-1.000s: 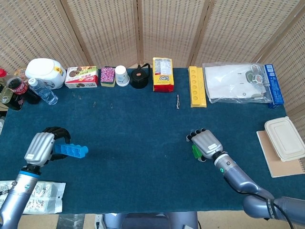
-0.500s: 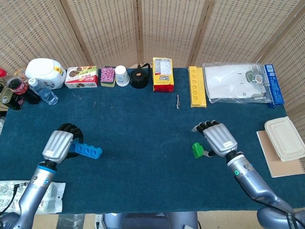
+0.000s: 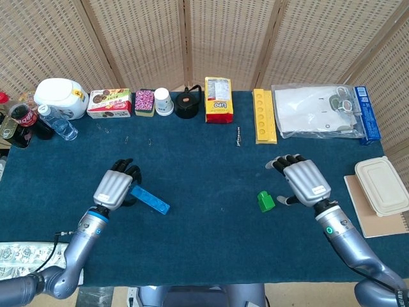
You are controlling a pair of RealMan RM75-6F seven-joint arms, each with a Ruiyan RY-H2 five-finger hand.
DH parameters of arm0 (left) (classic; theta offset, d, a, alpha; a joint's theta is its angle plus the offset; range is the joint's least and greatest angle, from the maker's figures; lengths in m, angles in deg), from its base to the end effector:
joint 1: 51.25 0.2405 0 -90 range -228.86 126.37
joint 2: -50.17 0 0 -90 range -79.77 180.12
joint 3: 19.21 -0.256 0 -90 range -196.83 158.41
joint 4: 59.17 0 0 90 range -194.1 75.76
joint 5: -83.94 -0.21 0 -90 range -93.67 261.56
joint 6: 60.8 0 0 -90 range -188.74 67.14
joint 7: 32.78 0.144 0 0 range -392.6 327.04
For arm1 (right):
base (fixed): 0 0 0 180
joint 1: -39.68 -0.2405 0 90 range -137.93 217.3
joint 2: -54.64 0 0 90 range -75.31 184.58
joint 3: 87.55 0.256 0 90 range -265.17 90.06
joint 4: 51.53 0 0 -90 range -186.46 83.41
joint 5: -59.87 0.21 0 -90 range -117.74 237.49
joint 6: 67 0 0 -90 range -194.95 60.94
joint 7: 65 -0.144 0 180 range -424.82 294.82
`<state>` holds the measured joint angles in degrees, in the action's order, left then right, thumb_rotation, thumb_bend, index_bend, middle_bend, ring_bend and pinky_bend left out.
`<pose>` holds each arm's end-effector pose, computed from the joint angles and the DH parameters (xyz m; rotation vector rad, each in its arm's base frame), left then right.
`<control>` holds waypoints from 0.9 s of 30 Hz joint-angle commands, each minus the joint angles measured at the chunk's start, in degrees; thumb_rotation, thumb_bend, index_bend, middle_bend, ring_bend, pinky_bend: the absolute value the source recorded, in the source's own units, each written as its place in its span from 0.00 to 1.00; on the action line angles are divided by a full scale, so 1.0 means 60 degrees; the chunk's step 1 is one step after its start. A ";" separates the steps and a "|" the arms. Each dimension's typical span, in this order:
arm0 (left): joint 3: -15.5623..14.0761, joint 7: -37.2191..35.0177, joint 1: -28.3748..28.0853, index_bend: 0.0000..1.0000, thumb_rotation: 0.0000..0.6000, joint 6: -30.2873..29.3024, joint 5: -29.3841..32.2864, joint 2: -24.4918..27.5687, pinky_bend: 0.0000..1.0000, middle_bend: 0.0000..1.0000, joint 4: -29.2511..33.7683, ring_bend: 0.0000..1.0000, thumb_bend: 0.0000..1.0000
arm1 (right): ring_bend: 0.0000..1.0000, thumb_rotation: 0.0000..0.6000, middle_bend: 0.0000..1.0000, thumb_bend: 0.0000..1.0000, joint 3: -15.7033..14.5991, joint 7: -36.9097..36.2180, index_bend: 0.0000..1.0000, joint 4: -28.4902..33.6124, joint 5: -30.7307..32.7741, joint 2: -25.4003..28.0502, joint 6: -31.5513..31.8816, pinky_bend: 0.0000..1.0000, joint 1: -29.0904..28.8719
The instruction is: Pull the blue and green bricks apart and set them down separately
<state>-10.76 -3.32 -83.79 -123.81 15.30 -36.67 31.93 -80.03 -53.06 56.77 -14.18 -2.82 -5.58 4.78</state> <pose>-0.1768 0.3012 0.0016 -1.8040 -0.8369 -0.8606 -0.1632 -0.3048 0.1318 1.8310 -0.8197 0.9637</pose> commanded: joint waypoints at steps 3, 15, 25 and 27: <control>0.0245 0.0623 -0.0323 0.07 1.00 0.0278 0.0841 -0.0264 0.14 0.16 0.0125 0.00 0.05 | 0.29 1.00 0.31 0.09 0.0009 -0.0131 0.29 -0.0068 -0.0158 0.0049 0.0180 0.28 0.0143; -0.0038 -0.0313 0.0976 0.04 1.00 -0.1947 -0.0425 0.1480 0.14 0.15 0.1966 0.00 0.05 | 0.31 1.00 0.34 0.14 0.0264 -0.0199 0.32 -0.0417 0.0076 -0.0352 0.1150 0.33 0.0635; -0.0781 -0.1941 0.2758 0.04 1.00 -0.4071 -0.1596 0.3021 0.14 0.15 0.2277 0.00 0.07 | 0.34 1.00 0.37 0.16 -0.0056 0.0414 0.35 -0.0548 0.0219 -0.0710 0.2738 0.36 0.1800; -0.0845 -0.2376 0.3138 0.05 1.00 -0.4518 -0.1665 0.3214 0.14 0.15 0.2180 0.00 0.07 | 0.34 1.00 0.37 0.16 -0.0219 0.0494 0.35 -0.0498 0.0327 -0.0682 0.2898 0.35 0.2076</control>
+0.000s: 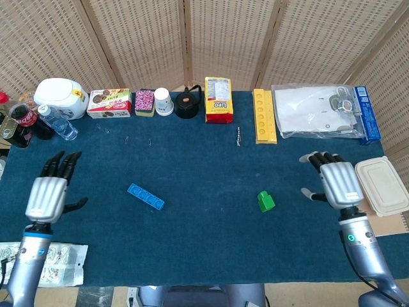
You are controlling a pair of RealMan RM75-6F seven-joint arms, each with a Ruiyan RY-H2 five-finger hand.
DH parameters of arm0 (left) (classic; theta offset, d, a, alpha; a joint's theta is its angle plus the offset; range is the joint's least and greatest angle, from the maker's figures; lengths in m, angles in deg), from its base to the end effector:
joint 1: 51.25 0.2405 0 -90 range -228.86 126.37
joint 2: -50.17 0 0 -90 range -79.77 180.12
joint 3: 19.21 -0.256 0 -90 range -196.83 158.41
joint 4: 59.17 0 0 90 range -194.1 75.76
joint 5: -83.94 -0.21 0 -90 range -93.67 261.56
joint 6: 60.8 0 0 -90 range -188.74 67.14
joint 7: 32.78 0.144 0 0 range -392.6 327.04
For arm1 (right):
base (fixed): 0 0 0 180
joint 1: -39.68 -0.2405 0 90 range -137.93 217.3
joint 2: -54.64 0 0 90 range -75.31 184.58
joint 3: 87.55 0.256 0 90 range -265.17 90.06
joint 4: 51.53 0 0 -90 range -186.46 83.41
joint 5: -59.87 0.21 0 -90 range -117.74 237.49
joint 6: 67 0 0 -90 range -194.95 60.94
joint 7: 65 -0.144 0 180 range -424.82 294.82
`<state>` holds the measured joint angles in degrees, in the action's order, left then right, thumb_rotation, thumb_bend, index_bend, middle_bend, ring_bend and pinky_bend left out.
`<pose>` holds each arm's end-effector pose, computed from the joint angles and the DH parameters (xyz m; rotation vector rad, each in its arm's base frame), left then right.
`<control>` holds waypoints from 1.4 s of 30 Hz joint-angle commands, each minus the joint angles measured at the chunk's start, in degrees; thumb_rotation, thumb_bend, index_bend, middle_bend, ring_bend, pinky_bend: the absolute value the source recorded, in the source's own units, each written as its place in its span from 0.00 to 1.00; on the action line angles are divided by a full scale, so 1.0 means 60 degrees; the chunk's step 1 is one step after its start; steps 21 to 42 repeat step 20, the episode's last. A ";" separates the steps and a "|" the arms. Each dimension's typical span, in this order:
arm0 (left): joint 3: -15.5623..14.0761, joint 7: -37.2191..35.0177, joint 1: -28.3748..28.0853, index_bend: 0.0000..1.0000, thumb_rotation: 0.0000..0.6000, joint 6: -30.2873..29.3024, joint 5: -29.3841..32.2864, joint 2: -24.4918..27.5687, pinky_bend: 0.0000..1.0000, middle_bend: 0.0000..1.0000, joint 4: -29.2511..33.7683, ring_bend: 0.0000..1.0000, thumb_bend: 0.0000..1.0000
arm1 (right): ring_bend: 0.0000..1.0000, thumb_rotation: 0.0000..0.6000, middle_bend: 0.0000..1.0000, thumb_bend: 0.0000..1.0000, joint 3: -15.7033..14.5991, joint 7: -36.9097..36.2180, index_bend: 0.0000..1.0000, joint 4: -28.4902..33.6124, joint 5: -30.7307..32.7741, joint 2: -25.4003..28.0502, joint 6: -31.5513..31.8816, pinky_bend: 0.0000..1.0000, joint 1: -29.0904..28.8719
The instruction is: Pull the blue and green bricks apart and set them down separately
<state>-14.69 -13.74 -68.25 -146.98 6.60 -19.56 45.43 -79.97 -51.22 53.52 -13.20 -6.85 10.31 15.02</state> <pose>-0.2305 0.2348 0.1248 -1.4063 -0.8236 -0.9839 -0.2141 -0.2803 0.1547 1.5027 -0.8003 0.9912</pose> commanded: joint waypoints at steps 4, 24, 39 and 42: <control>-0.0336 -0.1389 0.1190 0.07 1.00 -0.1275 -0.0228 0.0630 0.14 0.15 -0.0386 0.00 0.07 | 0.33 1.00 0.37 0.16 -0.0405 0.0248 0.35 0.0062 0.0308 -0.0024 0.0573 0.33 0.0799; -0.0688 -0.2804 0.2702 0.11 1.00 -0.1724 0.0234 0.1014 0.14 0.15 -0.1134 0.00 0.07 | 0.33 1.00 0.38 0.16 -0.0950 0.0702 0.37 0.0212 -0.0251 -0.0088 0.2077 0.31 0.2301; -0.0688 -0.2804 0.2702 0.11 1.00 -0.1724 0.0234 0.1014 0.14 0.15 -0.1134 0.00 0.07 | 0.33 1.00 0.38 0.16 -0.0950 0.0702 0.37 0.0212 -0.0251 -0.0088 0.2077 0.31 0.2301; -0.0688 -0.2804 0.2702 0.11 1.00 -0.1724 0.0234 0.1014 0.14 0.15 -0.1134 0.00 0.07 | 0.33 1.00 0.38 0.16 -0.0950 0.0702 0.37 0.0212 -0.0251 -0.0088 0.2077 0.31 0.2301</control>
